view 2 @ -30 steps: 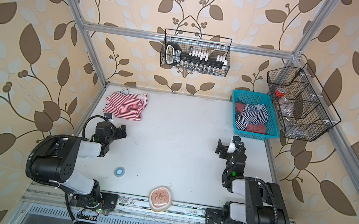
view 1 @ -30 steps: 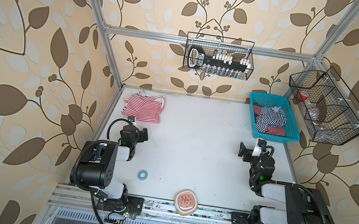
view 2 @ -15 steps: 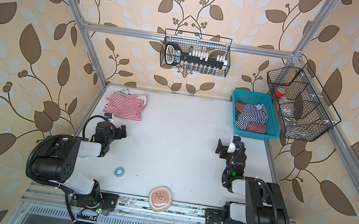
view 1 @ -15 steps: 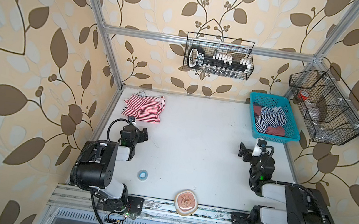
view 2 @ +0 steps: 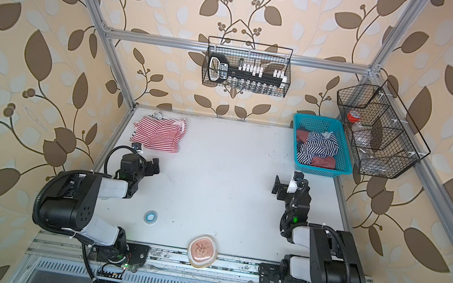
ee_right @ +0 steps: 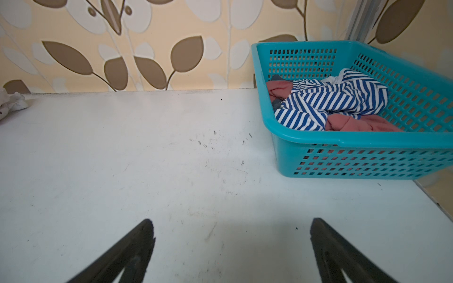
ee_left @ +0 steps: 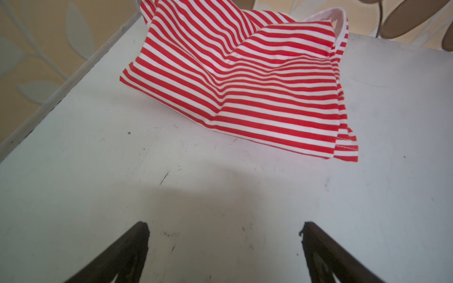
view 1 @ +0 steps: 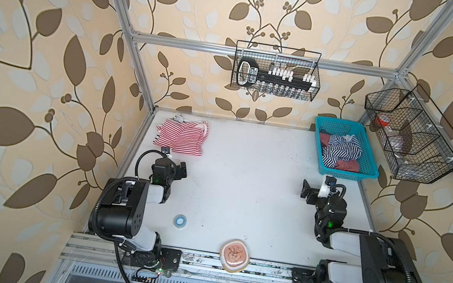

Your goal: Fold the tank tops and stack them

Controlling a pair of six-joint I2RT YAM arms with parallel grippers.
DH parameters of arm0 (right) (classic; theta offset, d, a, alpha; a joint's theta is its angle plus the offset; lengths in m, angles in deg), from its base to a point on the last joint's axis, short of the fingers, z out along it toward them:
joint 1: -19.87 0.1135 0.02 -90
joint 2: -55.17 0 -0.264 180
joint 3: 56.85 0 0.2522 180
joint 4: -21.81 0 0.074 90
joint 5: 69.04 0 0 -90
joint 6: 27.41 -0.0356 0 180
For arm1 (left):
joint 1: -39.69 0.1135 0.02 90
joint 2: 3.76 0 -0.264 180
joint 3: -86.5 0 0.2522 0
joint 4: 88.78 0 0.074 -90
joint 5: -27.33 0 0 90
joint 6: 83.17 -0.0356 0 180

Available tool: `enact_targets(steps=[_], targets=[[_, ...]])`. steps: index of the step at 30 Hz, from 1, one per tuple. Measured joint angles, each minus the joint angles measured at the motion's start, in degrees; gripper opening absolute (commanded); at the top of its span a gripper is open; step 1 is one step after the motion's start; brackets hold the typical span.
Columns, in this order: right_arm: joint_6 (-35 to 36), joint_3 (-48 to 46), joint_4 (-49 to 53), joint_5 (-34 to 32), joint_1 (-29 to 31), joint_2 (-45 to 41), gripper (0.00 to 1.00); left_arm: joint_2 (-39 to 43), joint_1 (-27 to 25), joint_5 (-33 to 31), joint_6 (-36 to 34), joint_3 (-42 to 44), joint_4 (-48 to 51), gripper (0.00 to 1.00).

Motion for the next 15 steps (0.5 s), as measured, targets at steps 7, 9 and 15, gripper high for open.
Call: enact_targets(steps=[7, 9, 15], targets=[[0.0, 0.0, 0.0, 0.0, 0.0, 0.0, 1.00, 0.0, 0.0, 0.0, 0.0, 0.0, 0.0, 0.99], [0.0, 0.0, 0.0, 0.0, 0.0, 0.0, 1.00, 0.0, -0.3, 0.0, 0.0, 0.0, 0.0, 0.99], [0.0, 0.0, 0.0, 0.0, 0.0, 0.0, 1.00, 0.0, -0.3, 0.0, 0.0, 0.0, 0.0, 0.99]])
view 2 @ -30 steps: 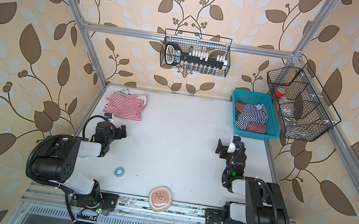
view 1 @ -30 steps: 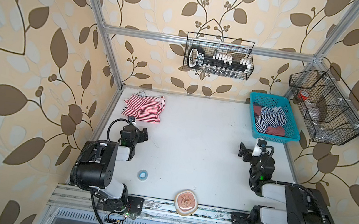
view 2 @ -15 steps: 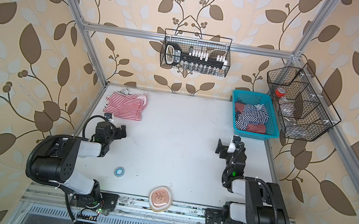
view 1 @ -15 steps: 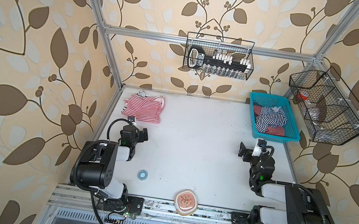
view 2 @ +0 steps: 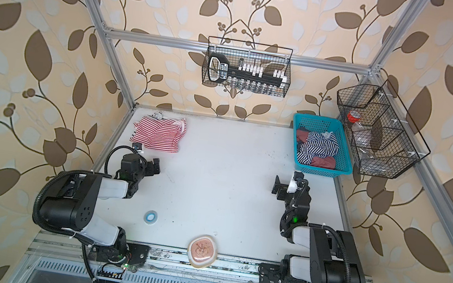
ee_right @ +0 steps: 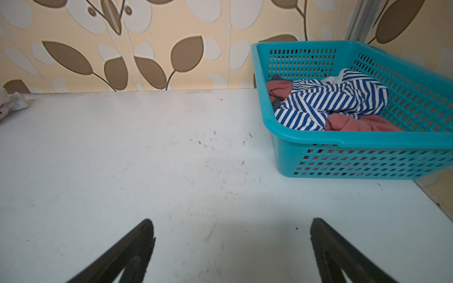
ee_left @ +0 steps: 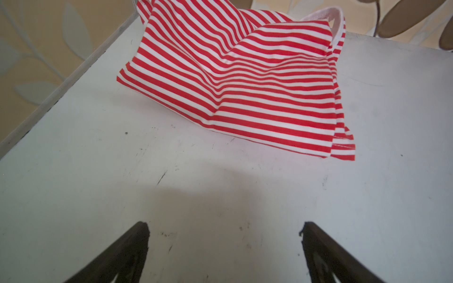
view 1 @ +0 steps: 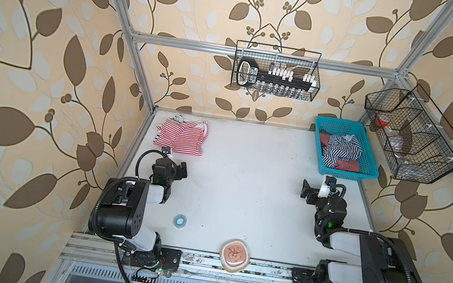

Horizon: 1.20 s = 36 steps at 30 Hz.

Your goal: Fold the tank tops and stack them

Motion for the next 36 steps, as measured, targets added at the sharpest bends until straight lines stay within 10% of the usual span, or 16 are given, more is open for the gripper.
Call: enact_targets(steps=[11, 21, 28, 36], targets=[[0.3, 0.9, 2.0, -0.8, 0.6, -0.3, 0.88, 9.8, -0.3, -2.0, 2.0, -10.7, 18.5, 0.94], [-0.2, 33.0, 42.4, -6.7, 2.4, -13.9, 0.68, 14.1, -5.7, 8.1, 6.0, -20.4, 34.4, 0.93], [-1.4, 61.9, 67.1, -9.2, 1.2, 0.5, 0.55, 14.3, -6.8, 15.1, 6.7, -21.6, 38.7, 0.93], [-4.2, 74.4, 84.9, -12.0, -1.2, 18.1, 0.51, 15.5, -7.5, 19.1, 7.4, -21.6, 39.9, 0.94]])
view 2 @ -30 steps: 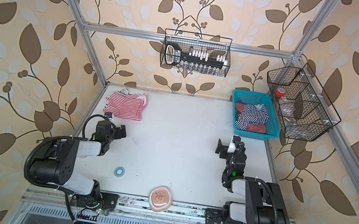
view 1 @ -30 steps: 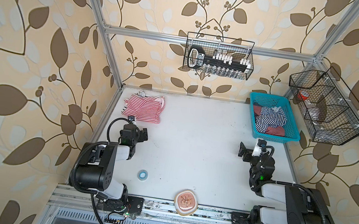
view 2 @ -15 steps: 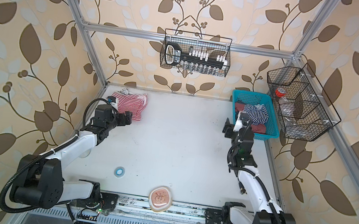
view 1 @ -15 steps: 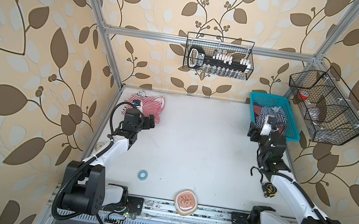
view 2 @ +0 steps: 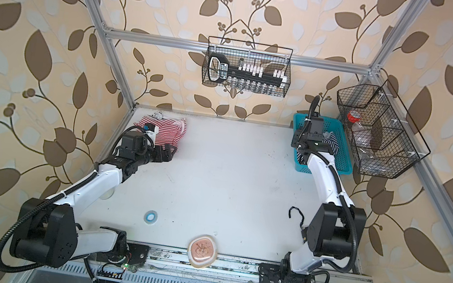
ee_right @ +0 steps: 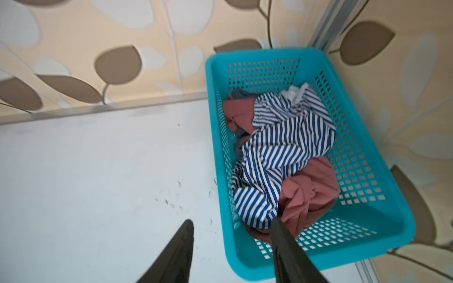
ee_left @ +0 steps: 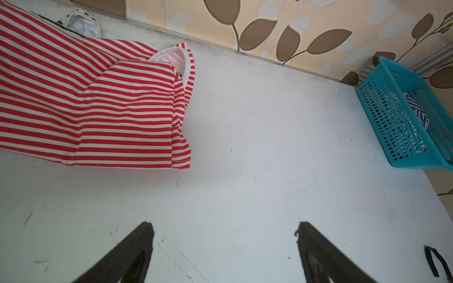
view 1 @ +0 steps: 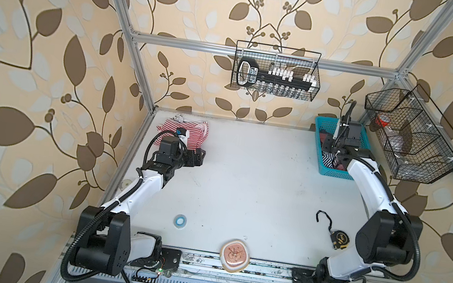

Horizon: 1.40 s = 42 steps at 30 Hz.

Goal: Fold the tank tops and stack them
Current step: 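Reach the right gripper into the teal basket while the left gripper advances, then grasp the blue striped tank top with the right gripper and lift it out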

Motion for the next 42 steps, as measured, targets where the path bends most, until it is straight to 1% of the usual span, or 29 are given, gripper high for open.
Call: enact_targets(steps=[5, 15, 24, 25, 28, 29, 31, 33, 34, 42], targets=[[-1.5, 4.4, 5.0, -1.5, -1.2, 6.7, 0.48, 0.3, -0.2, 1.0, 0.1, 0.0, 0.4, 0.94], [-4.2, 7.3, 6.5, -0.6, -7.2, 14.4, 0.47, 0.3, -0.7, 1.5, 0.1, 0.0, 1.0, 0.95], [-5.5, 10.1, 6.9, 5.9, -10.0, 20.4, 0.49, 0.3, -0.7, 1.5, 0.1, -0.4, 1.8, 0.96], [-5.6, 10.4, 7.0, 6.5, -10.2, 20.9, 0.48, 0.3, -0.7, 1.5, 0.1, -0.5, 1.9, 0.95], [-6.2, 11.9, 7.0, 8.6, -10.8, 22.7, 0.37, 0.3, -0.7, 1.5, 0.1, -0.7, 1.9, 0.96], [-6.1, 12.2, 6.9, 9.1, -10.9, 23.2, 0.30, 0.3, -0.7, 1.5, 0.1, -0.7, 1.9, 0.96], [-6.3, 12.5, 7.0, 10.3, -11.1, 24.0, 0.14, 0.3, -0.7, 1.5, 0.1, -0.7, 1.9, 0.96], [-6.6, 12.6, 7.1, 11.2, -11.3, 24.4, 0.02, 0.3, -0.7, 1.5, 0.1, -0.8, 1.9, 0.96], [-6.8, 12.6, 7.1, 11.6, -11.3, 24.5, 0.00, 0.3, -0.7, 1.5, 0.1, -0.8, 2.0, 0.96], [-7.4, 12.6, 7.3, 13.2, -11.7, 24.4, 0.00, 0.3, -0.7, 1.5, 0.1, -0.9, 2.3, 0.96]])
